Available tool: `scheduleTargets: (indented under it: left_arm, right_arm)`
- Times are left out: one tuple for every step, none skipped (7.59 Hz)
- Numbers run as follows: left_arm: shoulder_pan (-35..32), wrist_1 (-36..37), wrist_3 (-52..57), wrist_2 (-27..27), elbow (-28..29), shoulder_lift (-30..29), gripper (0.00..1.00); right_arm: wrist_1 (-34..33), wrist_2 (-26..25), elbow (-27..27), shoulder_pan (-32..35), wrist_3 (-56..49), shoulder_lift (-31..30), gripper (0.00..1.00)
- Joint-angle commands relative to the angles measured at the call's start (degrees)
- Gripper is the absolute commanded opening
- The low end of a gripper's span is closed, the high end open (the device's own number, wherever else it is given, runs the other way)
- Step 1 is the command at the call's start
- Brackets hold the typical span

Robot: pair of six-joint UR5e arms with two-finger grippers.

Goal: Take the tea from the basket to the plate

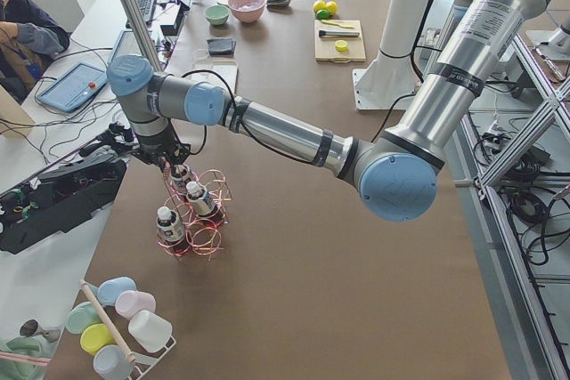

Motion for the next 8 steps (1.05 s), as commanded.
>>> scheduleTargets:
  left_arm:
    - [-0.8, 4.6, 0.0, -1.1, -7.8, 0.8, 0.00]
    - [-0.8, 8.4, 0.0, -2.1, -12.1, 0.8, 0.00]
    - [-0.7, 13.2, -0.1, -3.2, -17.1, 1.4, 0.00]
    - [-0.7, 16.2, -0.2, -3.3, -22.6, 2.0, 0.00]
    - [-0.4, 19.0, -0.6, -3.3, -26.2, 2.0, 0.00]
    - [0.5, 20.5, -1.2, -3.4, -29.5, 1.7, 0.00]
    - [2.6, 20.7, -4.3, -3.4, -32.7, 1.7, 0.00]
    - [5.4, 20.8, -8.0, -3.4, -35.3, 1.6, 0.00]
  right_arm:
    - [0.0, -0.1, 0.0, 0.0, 0.0, 0.0, 1.00]
    - [0.0, -0.1, -0.1, 0.0, 0.0, 0.0, 1.00]
    - [0.0, -0.2, -0.1, 0.0, 0.0, 0.0, 1.00]
    - [-0.1, -0.1, -0.1, 0.0, 0.0, 0.0, 1.00]
    - [-0.1, -0.1, -0.1, 0.0, 0.0, 0.0, 1.00]
    - [0.0, 0.0, 0.0, 0.0, 0.0, 0.0, 1.00]
    - [0.0, -0.1, 0.0, 0.0, 0.0, 0.0, 1.00]
    - [0.0, -0.2, -0.1, 0.0, 0.0, 0.0, 1.00]
